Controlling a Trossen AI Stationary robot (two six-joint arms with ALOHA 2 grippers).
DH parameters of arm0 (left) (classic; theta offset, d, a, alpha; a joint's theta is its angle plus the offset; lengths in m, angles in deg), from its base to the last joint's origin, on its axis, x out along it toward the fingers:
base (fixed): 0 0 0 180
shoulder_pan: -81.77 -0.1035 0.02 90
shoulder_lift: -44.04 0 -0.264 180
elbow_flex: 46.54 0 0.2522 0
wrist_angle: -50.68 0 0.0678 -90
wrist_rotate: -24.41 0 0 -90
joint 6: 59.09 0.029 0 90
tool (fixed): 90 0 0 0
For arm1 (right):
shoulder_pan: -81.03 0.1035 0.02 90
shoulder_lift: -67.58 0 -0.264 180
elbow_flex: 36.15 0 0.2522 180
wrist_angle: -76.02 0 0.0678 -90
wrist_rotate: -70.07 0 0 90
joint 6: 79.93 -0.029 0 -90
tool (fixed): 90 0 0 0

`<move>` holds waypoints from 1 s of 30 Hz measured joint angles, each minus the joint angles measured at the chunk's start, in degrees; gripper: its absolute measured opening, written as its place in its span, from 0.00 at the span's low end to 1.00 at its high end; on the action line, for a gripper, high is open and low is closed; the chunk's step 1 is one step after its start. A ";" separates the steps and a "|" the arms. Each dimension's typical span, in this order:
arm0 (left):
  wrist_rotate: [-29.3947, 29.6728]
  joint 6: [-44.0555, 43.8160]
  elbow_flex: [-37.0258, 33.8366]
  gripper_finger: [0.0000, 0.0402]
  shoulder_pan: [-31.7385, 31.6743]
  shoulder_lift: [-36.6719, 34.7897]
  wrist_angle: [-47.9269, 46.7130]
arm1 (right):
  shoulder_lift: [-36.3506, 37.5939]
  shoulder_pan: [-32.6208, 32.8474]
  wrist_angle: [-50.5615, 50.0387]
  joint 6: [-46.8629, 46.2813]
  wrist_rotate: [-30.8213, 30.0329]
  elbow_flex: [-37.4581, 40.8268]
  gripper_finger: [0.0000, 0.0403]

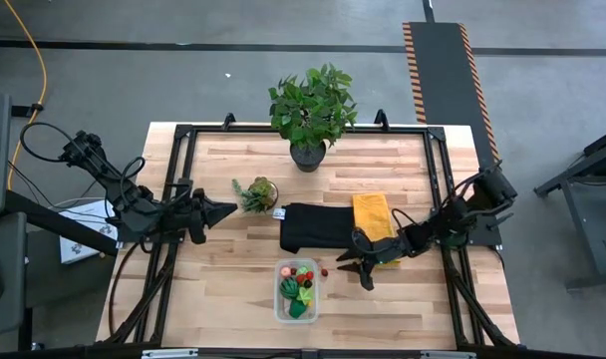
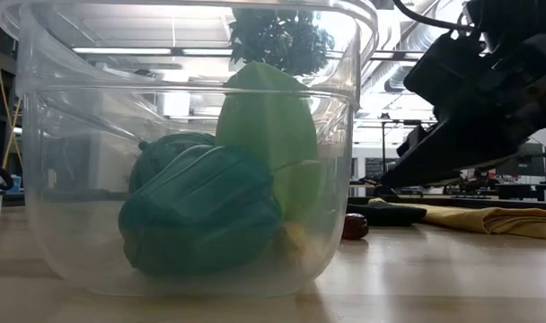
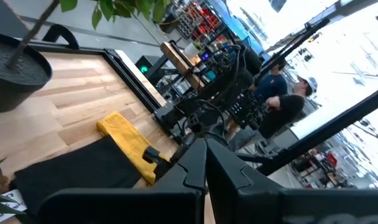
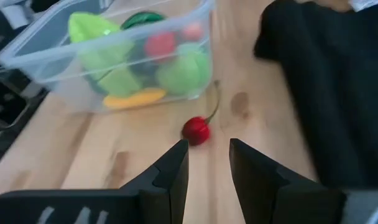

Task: Pick and placing Produce into tupperware
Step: Put the red cherry into the bin

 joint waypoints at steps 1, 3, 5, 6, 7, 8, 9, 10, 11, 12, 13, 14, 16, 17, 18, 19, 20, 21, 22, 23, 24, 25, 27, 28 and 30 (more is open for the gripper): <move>-0.28 0.00 -0.01 0.00 0.00 0.00 0.00 | -0.24 -0.02 0.51 0.36 -0.76 0.00 0.26; -0.85 0.00 0.01 0.00 -0.01 0.00 0.00 | -0.72 -0.01 1.19 1.28 -2.09 0.00 0.26; -0.97 0.00 0.01 0.00 0.00 -0.02 0.01 | -1.16 0.30 1.88 2.63 -3.09 0.00 0.26; -0.98 0.00 0.00 0.00 0.00 -0.02 0.01 | -1.32 0.66 2.10 3.63 -3.55 0.00 0.26; -1.00 0.00 -0.01 0.00 0.01 -0.02 0.01 | -1.55 1.13 2.73 4.73 -4.07 0.00 0.26; -1.22 0.16 -0.01 0.00 -0.01 -0.02 0.00 | -1.76 1.66 3.35 5.76 -4.45 0.00 0.26; -1.75 0.57 0.01 0.00 -0.01 -0.03 0.01 | -1.97 2.29 3.78 6.36 -5.42 -0.02 0.26; -2.33 1.13 0.01 0.00 0.00 -0.04 0.01 | -2.19 2.92 3.91 6.62 -6.76 -0.04 0.26; -3.06 1.87 -0.01 0.00 0.01 -0.04 -0.02 | -2.41 3.49 3.93 6.79 -8.24 -0.04 0.26; -3.63 2.79 0.01 0.00 0.01 -0.04 -0.05 | -2.56 4.02 3.94 7.03 -9.67 -0.04 0.26; -4.13 3.63 0.01 0.00 -0.01 -0.02 -0.24 | -2.67 4.50 3.99 7.22 -11.05 -0.04 0.26; -4.45 4.36 0.01 0.00 -0.01 -0.04 -0.47 | -2.87 4.85 4.16 7.13 -12.23 -0.04 0.26; -4.98 4.67 0.00 0.00 0.00 -0.03 -0.99 | -3.03 5.37 4.01 6.47 -14.23 -0.04 0.26; -5.37 4.57 -0.01 0.00 0.00 -0.02 -1.07 | -3.03 5.53 4.11 6.46 -14.96 -0.05 0.26; -5.84 4.58 0.00 0.00 -0.01 -0.02 -1.07 | -3.03 5.66 4.13 6.80 -15.95 -0.09 0.26; -6.23 4.63 -0.01 0.00 -0.01 -0.03 -1.12 | -3.03 5.82 4.10 7.04 -16.85 -0.18 0.26; -6.37 4.66 -0.01 0.00 0.00 -0.02 -1.34 | -3.03 5.90 3.98 7.21 -17.80 -0.41 0.26; -6.38 4.70 0.01 0.00 -0.01 -0.02 -1.66 | -3.13 5.90 4.01 7.46 -18.35 -0.76 0.26; -6.42 4.70 -0.01 0.00 0.01 -0.02 -2.05 | -3.42 5.90 4.26 7.81 -18.52 -1.22 0.27; -6.50 4.70 -0.01 0.00 0.01 -0.02 -2.44 | -3.75 5.99 4.32 8.11 -18.51 -1.69 0.27; -6.50 4.70 0.00 0.00 0.01 -0.02 -2.87 | -4.17 6.21 4.31 8.19 -18.51 -2.24 0.28; -6.52 4.68 -0.01 0.00 0.00 -0.02 -3.22 | -4.90 6.45 4.38 8.25 -18.45 -3.08 0.29; -7.00 4.55 -0.01 0.00 -0.01 0.00 -3.64 | -6.69 6.81 4.20 8.05 -18.44 -4.45 0.32; -7.36 4.55 -0.01 0.00 -0.01 0.00 -3.70 | -7.98 7.03 4.13 7.73 -18.43 -5.15 0.33; -8.05 4.54 -0.01 0.00 0.01 -0.02 -4.07 | -10.57 7.17 4.01 6.75 -18.51 -6.31 0.35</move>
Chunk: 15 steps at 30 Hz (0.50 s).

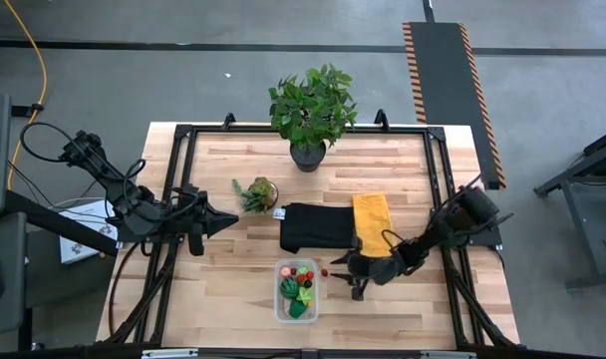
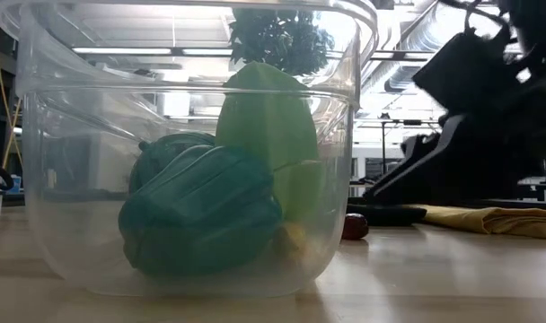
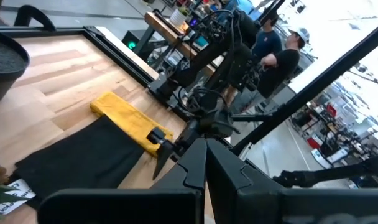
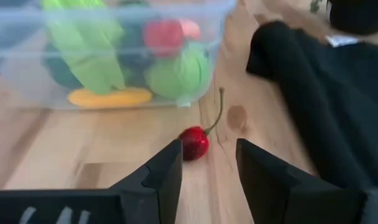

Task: Pick and placing Produce into tupperware
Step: Put the red cherry into the bin

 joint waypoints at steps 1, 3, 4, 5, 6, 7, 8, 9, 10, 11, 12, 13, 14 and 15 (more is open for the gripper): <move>-0.26 -0.01 0.00 0.00 0.00 0.00 -0.10 | -1.28 0.08 0.24 -0.60 -0.14 -0.60 0.36; -0.72 -0.01 0.00 0.00 -0.01 0.02 -0.26 | -3.65 0.20 0.41 -1.48 -0.89 -1.79 0.38; -1.02 -0.02 0.01 0.00 0.00 0.00 -0.26 | -4.53 0.21 0.52 -1.53 -1.80 -2.19 0.38; -1.53 -0.03 0.00 0.00 -0.02 0.00 -0.26 | -5.38 0.26 1.08 -1.50 -2.63 -2.75 0.39; -1.80 -0.02 0.00 0.00 0.00 0.02 -0.28 | -6.06 0.26 2.30 -1.32 -3.16 -3.06 0.39; -2.09 -0.02 0.00 0.00 0.00 0.02 -0.30 | -6.70 0.28 3.65 -1.22 -3.75 -3.36 0.40; -2.57 -0.02 0.02 0.00 0.00 0.02 -0.30 | -7.37 0.28 4.86 -1.11 -3.86 -3.83 0.41; -3.09 -0.02 0.00 0.00 0.00 0.04 -0.35 | -8.02 0.28 5.70 -1.09 -3.86 -4.18 0.41; -3.39 -0.04 0.00 0.00 0.00 0.04 -0.43 | -8.62 0.31 6.24 -1.09 -3.79 -4.48 0.41; -3.68 -0.03 0.01 0.00 0.00 0.02 -0.41 | -9.07 0.31 6.39 -1.09 -3.54 -4.80 0.42; -3.98 -0.04 0.01 0.00 -0.01 0.02 -0.39 | -9.52 0.31 6.48 -1.19 -3.23 -5.20 0.42; -4.27 -0.03 0.02 0.00 0.00 0.02 -0.43 | -9.74 0.33 6.48 -1.29 -2.80 -5.45 0.42; -4.43 -0.04 0.00 0.00 0.00 0.02 -0.43 | -9.83 0.37 6.37 -1.55 -2.79 -5.55 0.42; -4.64 -0.04 0.02 0.00 0.00 0.02 -0.43 | -10.09 0.37 6.37 -1.63 -2.77 -5.83 0.42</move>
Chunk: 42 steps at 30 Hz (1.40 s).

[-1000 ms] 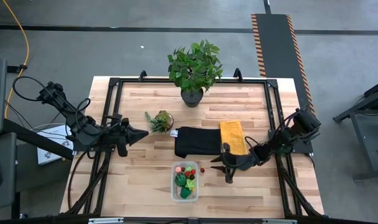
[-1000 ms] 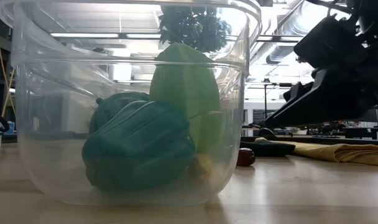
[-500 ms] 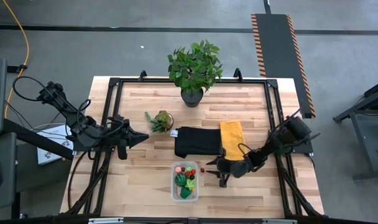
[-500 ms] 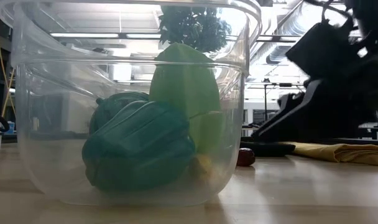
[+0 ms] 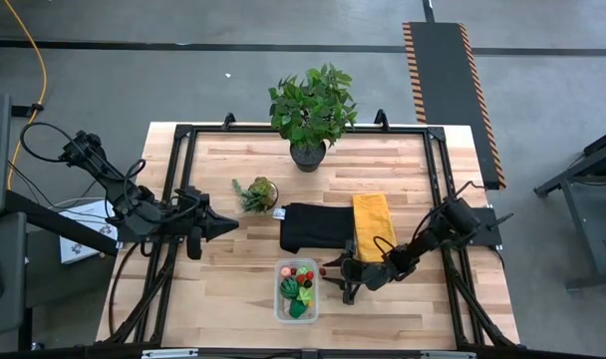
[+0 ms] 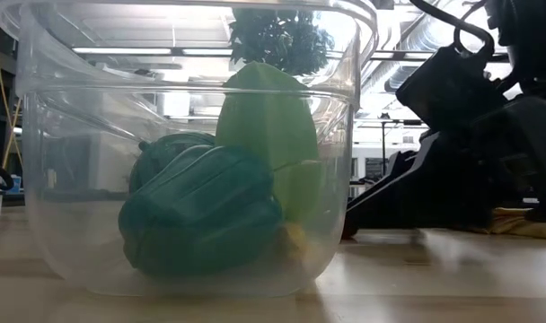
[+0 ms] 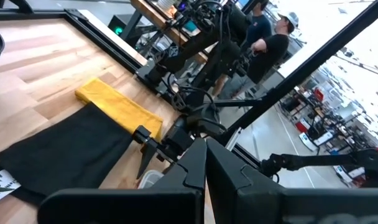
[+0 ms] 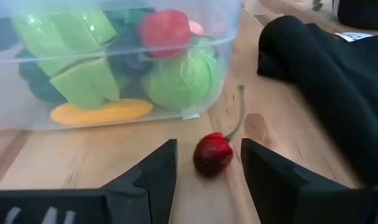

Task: Pick and placing Produce into tupperware
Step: Put the red cherry into the bin

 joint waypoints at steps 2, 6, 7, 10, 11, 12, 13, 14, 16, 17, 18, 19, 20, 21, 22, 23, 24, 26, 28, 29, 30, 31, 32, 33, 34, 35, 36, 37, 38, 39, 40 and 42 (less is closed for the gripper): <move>-0.17 0.00 -0.02 0.00 0.00 0.00 -0.08 | -0.14 0.00 -0.13 0.00 0.00 -0.03 0.42; -0.18 0.00 -0.01 0.00 0.00 0.00 -0.26 | -0.14 -0.02 -0.13 -0.97 0.00 -0.03 0.42; -0.22 0.00 -0.02 0.00 0.00 0.00 -0.24 | -0.14 -0.02 -0.13 -1.01 -0.02 -0.03 0.42; -0.39 0.00 -0.02 0.00 0.00 0.00 -0.26 | -0.14 -0.02 -0.22 -0.99 0.00 -0.03 0.42; -0.45 0.00 -0.02 0.00 0.00 0.00 -0.26 | -0.14 -0.04 -0.21 -0.99 0.00 -0.03 0.42; -0.69 0.00 -0.02 0.00 0.00 0.00 -0.26 | -0.14 -0.04 -0.26 -0.97 -0.01 -0.03 0.42; -0.82 0.00 -0.02 0.00 0.00 0.00 -0.25 | -0.14 -0.05 -0.29 -0.97 -0.01 -0.03 0.42; -0.85 0.00 -0.01 0.00 0.00 0.00 -0.26 | -0.14 -0.07 -0.29 -0.96 0.00 -0.03 0.42; -0.87 0.00 -0.02 0.00 0.00 0.00 -0.26 | -0.14 -0.17 -0.36 -0.95 0.00 -0.03 0.42; -0.87 0.00 0.00 0.00 0.00 0.00 -0.24 | -0.14 -0.20 -0.42 -0.97 0.00 -0.03 0.42; -0.87 0.00 -0.02 0.00 0.00 0.00 -0.24 | -0.14 -0.20 -0.49 -0.97 0.00 -0.03 0.42; -0.87 -0.02 -0.02 0.00 0.00 0.00 -0.24 | -0.14 -0.20 -0.64 -0.94 0.00 -0.03 0.42; -0.87 0.00 -0.02 0.00 0.00 0.00 -0.24 | -0.14 -0.22 -0.79 -0.94 0.00 -0.03 0.42; -0.88 -0.01 -0.02 0.00 0.00 0.00 -0.24 | -0.14 -0.22 -0.92 -0.94 0.02 -0.03 0.42; -0.89 -0.02 0.00 0.00 0.00 0.00 -0.24 | -0.14 -0.22 -0.97 -0.94 0.23 -0.03 0.42; -0.89 -0.02 -0.01 0.00 0.00 0.00 -0.23 | -0.14 -0.22 -0.95 -0.94 0.28 -0.03 0.42; -0.89 -0.02 -0.02 0.00 0.00 0.00 -0.22 | -0.12 -0.22 -0.95 -0.94 0.29 -0.03 0.42; -0.92 -0.02 -0.02 0.00 0.00 0.00 -0.22 | -0.12 -0.22 -0.94 -0.93 0.30 -0.03 0.42; -0.92 -0.02 -0.02 0.00 0.00 0.00 -0.20 | -0.12 -0.22 -1.13 -0.91 0.31 -0.12 0.42; -0.92 -0.02 -0.01 0.00 0.00 0.00 -0.21 | -0.12 -0.22 -1.80 -0.73 0.32 -0.47 0.42; -0.93 -0.02 -0.02 0.00 0.00 0.00 -0.22 | -0.12 -0.24 -2.29 -0.46 0.48 -0.91 0.42; -0.92 -0.02 0.00 0.00 0.00 0.00 -0.20 | -0.12 -0.22 -2.78 -0.05 0.50 -1.49 0.42; -0.94 -0.02 -0.02 0.00 0.00 0.00 -0.20 | -0.12 -0.22 -3.37 0.45 0.60 -2.04 0.42; -0.94 -0.02 -0.02 0.00 0.00 0.00 -0.20 | -0.12 -0.22 -4.06 0.74 0.64 -2.42 0.42; -0.96 -0.04 -0.02 0.00 0.00 0.00 -0.19 | -0.12 -0.22 -4.70 0.87 0.59 -2.62 0.42; -0.96 -0.04 -0.01 0.00 0.00 0.00 -0.18 | -0.12 -0.28 -4.86 0.62 0.44 -2.63 0.42; -0.96 -0.04 -0.02 0.00 0.00 0.00 -0.17 | -0.18 -0.45 -4.76 0.17 0.34 -2.58 0.42; -0.99 -0.04 -0.02 0.00 0.00 0.00 -0.17 | -0.41 -0.61 -4.69 -0.52 0.29 -2.57 0.42; -1.11 -0.04 -0.02 0.00 0.00 0.00 -0.17 | -0.76 -0.75 -4.73 -0.98 0.29 -2.56 0.42; -1.23 -0.04 0.00 0.00 0.00 0.00 -0.17 | -1.24 -0.86 -4.32 -1.37 0.24 -2.51 0.42; -1.26 -0.04 -0.01 0.00 0.00 0.00 -0.17 | -1.43 -0.90 -4.17 -2.04 0.20 -2.55 0.42; -1.27 -0.06 -0.02 0.00 0.00 0.02 -0.15 | -1.97 -0.83 -3.42 -2.53 -0.23 -2.55 0.42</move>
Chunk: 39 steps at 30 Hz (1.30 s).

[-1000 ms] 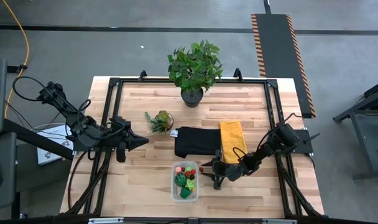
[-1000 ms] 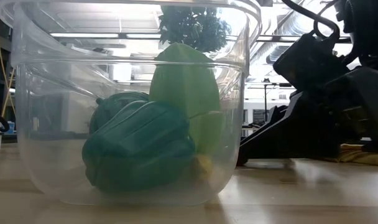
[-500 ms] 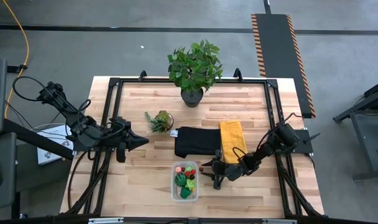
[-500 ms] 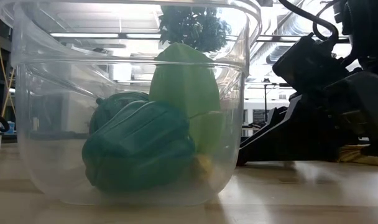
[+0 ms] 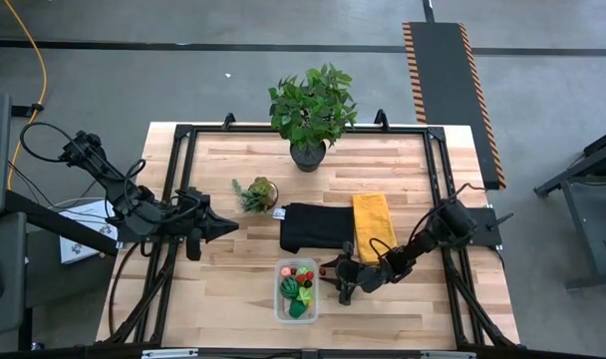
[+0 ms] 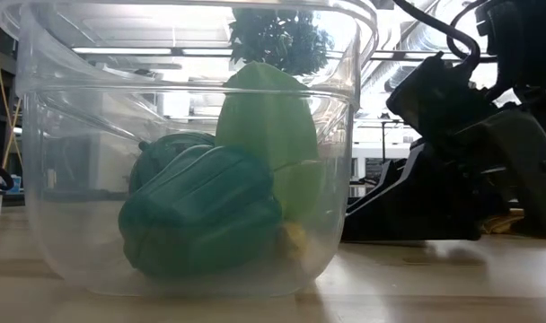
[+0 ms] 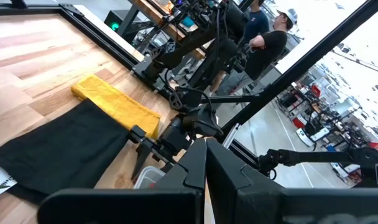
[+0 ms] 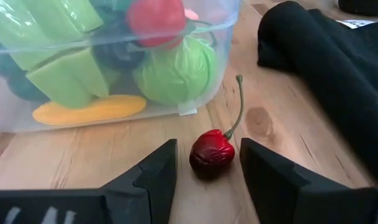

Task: Pick and placing Produce into tupperware
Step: Put the red cherry into the bin

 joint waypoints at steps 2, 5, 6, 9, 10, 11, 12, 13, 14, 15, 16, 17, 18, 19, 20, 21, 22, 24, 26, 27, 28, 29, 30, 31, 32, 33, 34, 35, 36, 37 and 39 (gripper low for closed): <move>-0.01 -0.16 0.00 0.00 0.00 -0.02 0.07 | -0.34 0.00 0.86 0.10 -0.10 0.02 0.42; -0.02 -0.41 0.01 0.00 0.00 -0.02 0.06 | -0.46 -0.03 1.29 0.35 -0.21 0.02 0.40; -0.02 -0.60 0.00 0.00 0.00 -0.02 0.04 | -0.47 -0.04 1.30 0.38 -0.29 0.02 0.39; -0.02 -0.80 0.00 0.00 0.00 -0.02 0.02 | -0.51 -0.08 1.30 0.36 -0.59 0.02 0.35; -0.02 -0.80 0.00 0.00 0.00 -0.02 0.01 | -0.51 -0.08 1.30 0.38 -0.69 0.02 0.33; -0.02 -0.80 0.00 0.00 0.00 -0.02 0.00 | -0.51 -0.09 1.30 0.40 -0.73 0.02 0.32; -0.02 -0.82 0.00 0.00 0.00 -0.02 0.00 | -0.51 -0.11 1.28 0.37 -0.79 0.02 0.31; -0.02 -0.80 0.00 0.00 0.00 -0.02 0.00 | -0.54 -0.11 1.28 0.34 -0.85 0.02 0.30; -0.02 -0.80 0.00 0.00 0.00 -0.02 -0.02 | -0.54 -0.11 1.28 0.36 -0.86 0.02 0.29; -0.02 -0.80 0.00 0.00 0.00 -0.02 -0.02 | -0.54 -0.11 1.29 0.34 -0.89 0.02 0.28; -0.02 -0.81 0.00 0.00 0.00 -0.02 -0.02 | -0.56 -0.11 1.31 0.34 -1.01 0.02 0.27; -0.02 -0.80 0.00 0.00 0.00 -0.02 -0.02 | -0.58 -0.11 1.46 0.34 -1.11 0.03 0.27; -0.02 -0.81 0.01 0.00 0.00 -0.02 0.00 | -0.60 -0.11 1.77 0.36 -1.15 0.04 0.26; -0.02 -0.81 0.00 0.00 0.00 -0.02 -0.01 | -0.66 -0.13 2.11 0.40 -1.11 0.04 0.26; -0.02 -0.82 0.00 0.00 0.00 -0.02 0.00 | -0.67 -0.13 2.37 0.39 -1.03 0.04 0.25; -0.02 -0.82 0.00 0.00 0.00 -0.02 0.00 | -0.62 -0.13 2.43 0.38 -0.85 0.04 0.25; -0.02 -0.82 0.00 0.00 0.00 -0.01 0.00 | -0.56 -0.13 2.47 0.40 -0.72 0.04 0.25; 0.00 -0.82 0.01 0.00 0.00 -0.02 0.00 | -0.19 -0.13 2.32 0.40 -0.74 0.04 0.25; 0.01 -0.82 0.00 0.00 0.00 -0.02 0.04 | 0.89 -0.13 1.24 0.62 -0.87 0.05 0.25; 0.02 -0.82 0.00 0.00 0.00 -0.02 0.04 | 1.95 -0.13 -0.11 1.43 -1.20 0.12 0.25; 0.02 -0.82 0.00 0.00 0.00 -0.02 0.08 | 3.37 -0.13 -1.84 2.29 -1.88 0.48 0.25; 0.04 -0.82 0.01 0.00 0.00 -0.02 0.20 | 5.03 -0.13 -3.55 2.94 -2.85 0.94 0.25; 0.04 -0.82 0.00 0.00 0.00 -0.02 0.32 | 6.97 -0.30 -5.37 3.07 -3.84 1.69 0.25; 0.04 -0.82 0.00 0.00 0.00 -0.02 0.33 | 9.13 -0.46 -7.02 3.05 -5.03 2.90 0.25; 0.06 -0.82 0.00 0.00 0.00 -0.02 0.36 | 11.16 -0.80 -7.99 2.83 -5.60 4.31 0.25; 0.04 -0.82 0.00 0.00 0.00 -0.02 0.48 | 13.18 -1.13 -8.58 2.16 -6.04 6.06 0.25; 0.09 -0.84 0.00 0.00 0.00 -0.02 0.46 | 15.23 -1.47 -8.62 1.15 -6.36 8.07 0.25; 0.08 -0.85 0.01 0.00 0.00 -0.02 0.52 | 17.35 -1.74 -8.61 0.02 -6.47 10.07 0.25; 0.10 -1.00 0.00 0.00 0.00 -0.02 0.51 | 19.62 -1.86 -8.25 -1.09 -6.54 11.97 0.25; 0.11 -1.08 0.00 0.00 0.00 -0.02 0.50 | 21.82 -1.96 -7.57 -1.73 -5.87 13.60 0.25; 0.13 -1.26 0.00 0.00 0.00 -0.02 0.50 | 26.62 -2.01 -6.48 -2.67 -3.36 16.03 0.25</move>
